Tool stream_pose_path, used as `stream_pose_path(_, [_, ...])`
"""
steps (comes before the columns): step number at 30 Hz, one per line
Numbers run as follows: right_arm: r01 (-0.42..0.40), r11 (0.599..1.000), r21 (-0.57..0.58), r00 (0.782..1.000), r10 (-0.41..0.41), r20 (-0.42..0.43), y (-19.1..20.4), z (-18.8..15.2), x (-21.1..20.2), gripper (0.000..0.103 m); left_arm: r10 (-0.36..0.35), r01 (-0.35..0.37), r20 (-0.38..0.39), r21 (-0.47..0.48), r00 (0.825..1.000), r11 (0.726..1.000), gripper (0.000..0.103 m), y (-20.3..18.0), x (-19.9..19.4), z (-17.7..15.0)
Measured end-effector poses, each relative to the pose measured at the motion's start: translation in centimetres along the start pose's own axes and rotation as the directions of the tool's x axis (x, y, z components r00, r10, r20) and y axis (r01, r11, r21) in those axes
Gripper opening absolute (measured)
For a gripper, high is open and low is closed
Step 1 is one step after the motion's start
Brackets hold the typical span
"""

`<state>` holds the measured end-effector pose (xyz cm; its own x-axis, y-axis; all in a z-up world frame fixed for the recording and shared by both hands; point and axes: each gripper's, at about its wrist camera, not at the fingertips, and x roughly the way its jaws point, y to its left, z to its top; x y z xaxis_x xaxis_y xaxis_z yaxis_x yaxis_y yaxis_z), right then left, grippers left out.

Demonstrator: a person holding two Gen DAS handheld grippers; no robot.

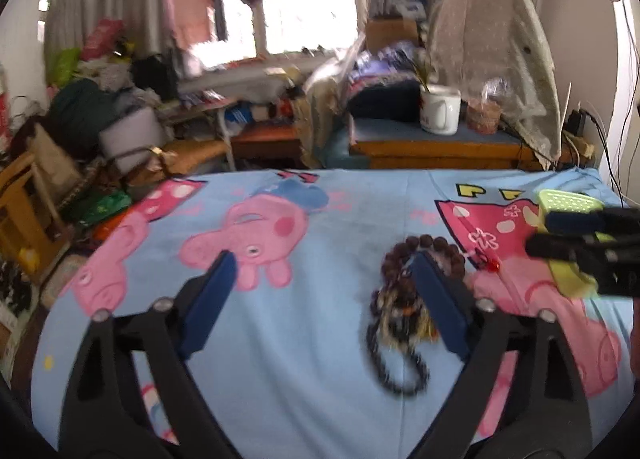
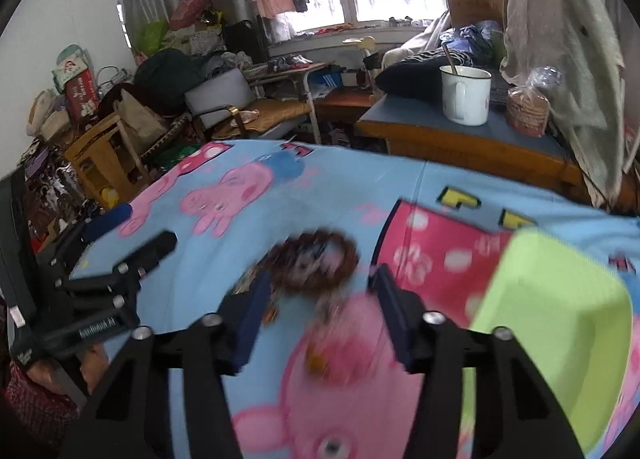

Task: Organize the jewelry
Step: 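Grasp the brown wooden bead bracelet with the right tool and lift it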

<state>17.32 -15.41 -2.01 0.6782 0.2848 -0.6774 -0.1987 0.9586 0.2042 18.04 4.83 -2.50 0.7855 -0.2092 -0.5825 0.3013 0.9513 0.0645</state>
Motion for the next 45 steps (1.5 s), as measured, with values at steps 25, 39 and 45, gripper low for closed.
stream_pose_path(25, [-0.112, 0.992, 0.059, 0.993, 0.114, -0.032, -0.2, 2.8, 2.9, 0.0, -0.414, 0.385, -0.178, -0.176, 0.893, 0.906, 0.0, 1.6, 6.6, 3.5])
stream_pose_path(39, [-0.156, 0.986, -0.054, 0.983, 0.16, 0.089, 1.5, 1.5, -9.7, 0.0, -0.407, 0.404, 0.009, 0.106, 0.913, 0.909, 0.063, -7.2, -4.2, 2.0])
stream_pose_path(45, [-0.252, 0.968, -0.01, 0.956, 0.25, 0.156, 0.2, 0.5, -14.6, 0.0, -0.477, 0.474, 0.013, 0.095, 0.879, 0.875, 0.063, -8.2, -5.5, 0.6])
